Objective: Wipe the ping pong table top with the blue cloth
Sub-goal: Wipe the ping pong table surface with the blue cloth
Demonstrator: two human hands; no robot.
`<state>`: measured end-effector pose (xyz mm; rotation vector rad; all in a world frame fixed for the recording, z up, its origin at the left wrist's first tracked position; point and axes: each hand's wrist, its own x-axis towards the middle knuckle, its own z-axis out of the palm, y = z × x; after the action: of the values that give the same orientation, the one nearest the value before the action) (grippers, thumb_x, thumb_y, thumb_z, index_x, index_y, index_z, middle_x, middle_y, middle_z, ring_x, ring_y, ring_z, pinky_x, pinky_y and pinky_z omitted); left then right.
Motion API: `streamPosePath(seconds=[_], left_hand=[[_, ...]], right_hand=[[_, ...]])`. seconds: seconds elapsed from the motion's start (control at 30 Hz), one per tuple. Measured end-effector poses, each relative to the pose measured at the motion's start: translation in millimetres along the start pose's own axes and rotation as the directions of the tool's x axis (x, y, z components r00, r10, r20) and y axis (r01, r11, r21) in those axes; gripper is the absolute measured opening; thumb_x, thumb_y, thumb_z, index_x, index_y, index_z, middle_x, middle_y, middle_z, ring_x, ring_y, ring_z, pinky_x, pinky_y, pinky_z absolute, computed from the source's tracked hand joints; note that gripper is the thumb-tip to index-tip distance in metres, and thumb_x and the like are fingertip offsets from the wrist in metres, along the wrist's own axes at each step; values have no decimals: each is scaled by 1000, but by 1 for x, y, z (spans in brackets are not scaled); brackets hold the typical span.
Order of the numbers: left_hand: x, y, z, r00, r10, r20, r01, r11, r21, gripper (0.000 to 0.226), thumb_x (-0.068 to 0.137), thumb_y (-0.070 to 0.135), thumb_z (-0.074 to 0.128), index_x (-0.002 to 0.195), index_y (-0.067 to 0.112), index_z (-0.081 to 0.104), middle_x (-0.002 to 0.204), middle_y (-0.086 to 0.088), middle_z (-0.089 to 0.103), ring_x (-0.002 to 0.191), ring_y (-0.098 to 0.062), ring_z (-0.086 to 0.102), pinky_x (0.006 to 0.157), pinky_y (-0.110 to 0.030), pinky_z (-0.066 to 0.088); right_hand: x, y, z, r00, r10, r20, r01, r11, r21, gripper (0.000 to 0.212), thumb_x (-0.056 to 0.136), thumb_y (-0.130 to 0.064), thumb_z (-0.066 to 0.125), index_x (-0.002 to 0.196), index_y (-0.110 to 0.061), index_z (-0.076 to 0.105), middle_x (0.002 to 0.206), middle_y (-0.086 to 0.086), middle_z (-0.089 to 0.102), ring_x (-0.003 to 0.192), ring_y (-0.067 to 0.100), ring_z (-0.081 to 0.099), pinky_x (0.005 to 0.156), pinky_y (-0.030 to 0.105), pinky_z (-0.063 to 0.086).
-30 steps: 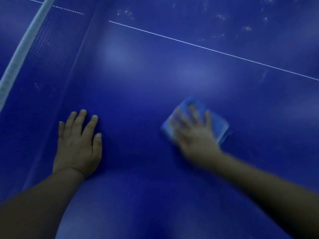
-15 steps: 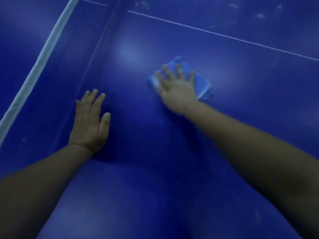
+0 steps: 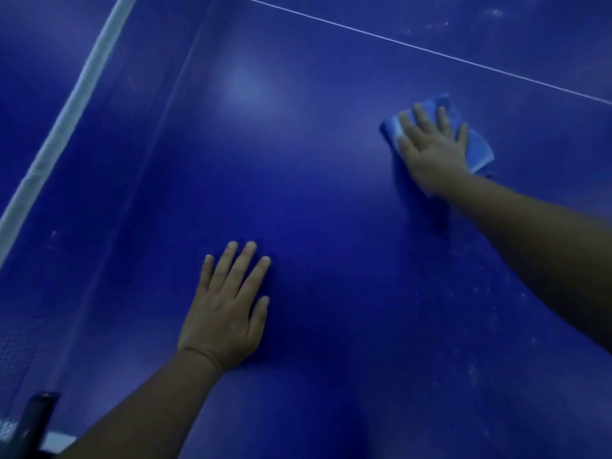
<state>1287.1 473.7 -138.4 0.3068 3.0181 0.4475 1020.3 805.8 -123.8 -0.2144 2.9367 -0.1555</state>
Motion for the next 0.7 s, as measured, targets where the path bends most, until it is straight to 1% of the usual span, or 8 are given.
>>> streamPosePath(seconds=[0.1, 0.2, 0.27, 0.33, 0.43, 0.53, 0.6, 0.7], left_hand=[[-1, -4, 2, 998, 55, 29, -56, 997, 46, 55, 100, 40, 30, 150, 17, 39, 161, -9, 27, 151, -32, 15, 121, -55, 7], [0, -5, 3, 996, 75, 55, -77, 996, 52, 56, 104, 42, 19, 149, 17, 41, 160, -9, 29, 151, -33, 18, 121, -55, 9], [0, -4, 4, 996, 63, 65, -66, 997, 50, 57, 104, 43, 17, 148, 17, 42, 160, -9, 29, 151, -32, 18, 122, -54, 9], [0, -5, 5, 996, 55, 65, -58, 998, 34, 56, 104, 43, 17, 148, 17, 41, 160, -8, 29, 151, -32, 18, 122, -53, 10], [2, -4, 3, 997, 54, 47, -55, 998, 18, 52, 103, 39, 23, 147, 17, 41, 159, -9, 31, 150, -33, 19, 122, -53, 10], [3, -1, 1, 998, 49, 40, -49, 999, 4, 52, 99, 34, 31, 147, 17, 41, 159, -9, 31, 150, -33, 19, 122, -52, 10], [3, -2, 1, 998, 49, 46, -49, 999, 10, 52, 98, 33, 33, 147, 17, 40, 159, -10, 31, 150, -33, 18, 122, -52, 9], [2, -1, 1, 997, 49, 57, -49, 999, 7, 53, 98, 34, 32, 147, 17, 41, 159, -10, 31, 150, -33, 18, 122, -52, 8]], right_hand=[[-108, -28, 36, 944, -329, 23, 330, 937, -118, 55, 100, -48, 26, 151, -30, 39, 162, 3, 30, 150, 41, 16, 111, 75, 13], [-212, -26, 58, 643, -745, 175, 765, 635, -107, 47, 106, -50, 30, 150, -38, 37, 165, -3, 24, 152, 39, 11, 115, 71, 8], [-186, -6, 45, 557, -801, 219, 828, 555, -73, 48, 105, -51, 29, 151, -38, 38, 164, -4, 25, 153, 36, 13, 116, 67, 6], [-114, 11, 29, 707, -693, 138, 707, 696, -129, 56, 102, -52, 27, 151, -30, 40, 161, 2, 30, 150, 40, 18, 115, 68, 11], [-4, 55, -3, 988, -155, 23, 156, 986, -61, 64, 97, -54, 18, 157, -32, 22, 167, 0, 18, 153, 35, 6, 116, 69, 5], [32, 87, -17, 977, 214, -6, -213, 976, 54, 59, 99, -56, 16, 156, -44, 14, 167, -14, 3, 154, 26, -5, 117, 65, -4], [6, 72, -7, 983, 183, -10, -183, 983, 28, 58, 99, -53, 20, 156, -41, 20, 167, -11, 8, 154, 29, -1, 117, 67, -2], [-108, 30, 28, 985, -171, -9, 169, 980, -107, 55, 100, -43, 31, 152, -27, 36, 164, 5, 25, 150, 43, 15, 111, 75, 12]])
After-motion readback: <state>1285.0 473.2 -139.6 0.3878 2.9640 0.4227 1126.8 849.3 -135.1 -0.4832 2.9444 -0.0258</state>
